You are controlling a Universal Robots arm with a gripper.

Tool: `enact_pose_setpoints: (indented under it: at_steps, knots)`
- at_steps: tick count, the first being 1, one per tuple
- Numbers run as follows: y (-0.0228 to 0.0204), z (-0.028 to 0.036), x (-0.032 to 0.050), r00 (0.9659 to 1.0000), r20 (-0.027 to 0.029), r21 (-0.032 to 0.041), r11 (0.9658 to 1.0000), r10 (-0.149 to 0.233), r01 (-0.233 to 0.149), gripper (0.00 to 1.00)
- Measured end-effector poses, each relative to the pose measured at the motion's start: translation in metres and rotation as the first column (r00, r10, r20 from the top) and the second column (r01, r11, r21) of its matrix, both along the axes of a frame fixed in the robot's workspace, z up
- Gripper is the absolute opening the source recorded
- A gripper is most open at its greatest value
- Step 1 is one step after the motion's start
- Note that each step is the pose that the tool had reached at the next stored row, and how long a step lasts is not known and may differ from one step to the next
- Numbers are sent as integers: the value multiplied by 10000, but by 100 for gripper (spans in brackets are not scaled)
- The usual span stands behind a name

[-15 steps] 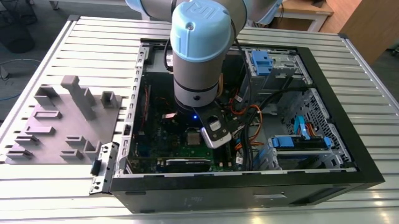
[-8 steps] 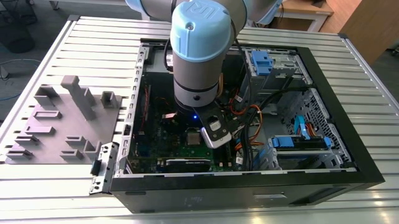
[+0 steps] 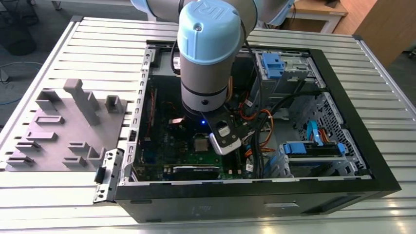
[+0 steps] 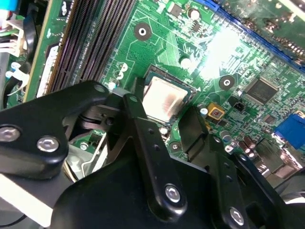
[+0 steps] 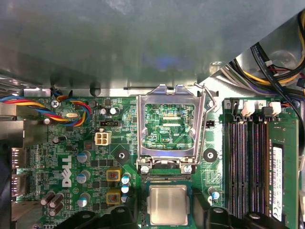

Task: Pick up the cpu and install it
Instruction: 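Place the cpu into insertion slot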

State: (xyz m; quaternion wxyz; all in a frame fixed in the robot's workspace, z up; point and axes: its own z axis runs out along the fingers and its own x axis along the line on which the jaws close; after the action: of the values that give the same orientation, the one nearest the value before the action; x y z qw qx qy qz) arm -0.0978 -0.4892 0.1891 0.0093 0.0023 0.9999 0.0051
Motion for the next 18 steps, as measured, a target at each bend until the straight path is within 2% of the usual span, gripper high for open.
enact_pose_setpoints:
  at_steps: [1,2,9,15,18]
  knots:
    - [0,0,0,10000,-4,0,10000,0,0,56]
    - [0,1,0,10000,-4,-1,10000,0,0,51]
    - [0,7,0,10000,-6,-3,10000,-29,29,51]
    - [0,25,-1,9997,-4,1,9997,-225,225,51]
    - [-5,24,-1,9987,-3,1,9987,-505,505,51]
